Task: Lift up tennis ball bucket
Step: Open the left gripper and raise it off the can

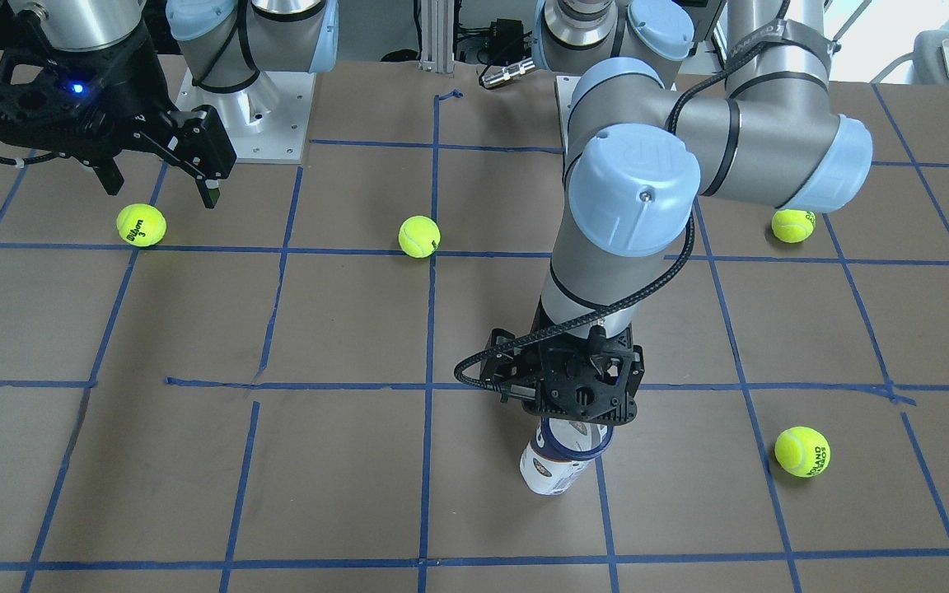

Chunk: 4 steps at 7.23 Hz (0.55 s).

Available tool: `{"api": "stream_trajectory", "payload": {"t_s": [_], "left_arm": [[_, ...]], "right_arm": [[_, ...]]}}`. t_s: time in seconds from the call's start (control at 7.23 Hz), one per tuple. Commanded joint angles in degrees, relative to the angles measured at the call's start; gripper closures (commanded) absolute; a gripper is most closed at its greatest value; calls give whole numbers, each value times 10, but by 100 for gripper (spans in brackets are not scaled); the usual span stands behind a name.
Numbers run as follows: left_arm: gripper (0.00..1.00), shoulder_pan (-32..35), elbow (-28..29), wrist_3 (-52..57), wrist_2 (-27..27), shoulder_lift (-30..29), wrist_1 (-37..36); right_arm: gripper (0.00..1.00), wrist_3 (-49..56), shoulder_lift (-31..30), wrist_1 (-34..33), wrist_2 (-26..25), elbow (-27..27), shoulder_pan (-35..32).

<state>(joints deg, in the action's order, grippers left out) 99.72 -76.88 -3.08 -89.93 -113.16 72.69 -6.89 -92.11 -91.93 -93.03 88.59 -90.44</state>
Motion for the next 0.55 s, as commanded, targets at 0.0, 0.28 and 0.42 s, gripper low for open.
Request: {"api": "stream_trajectory", "payload": {"t_s": [0.0,0.28,0.42], "left_arm": [[0,-7,43,7,-2,35,93],[0,-60,50,14,4,73,136],[0,-92,46,59,5,88,167]], "right_arm": [[0,0,0,0,0,0,0],[0,0,0,0,0,4,0],[0,0,0,0,0,4,0]]}}
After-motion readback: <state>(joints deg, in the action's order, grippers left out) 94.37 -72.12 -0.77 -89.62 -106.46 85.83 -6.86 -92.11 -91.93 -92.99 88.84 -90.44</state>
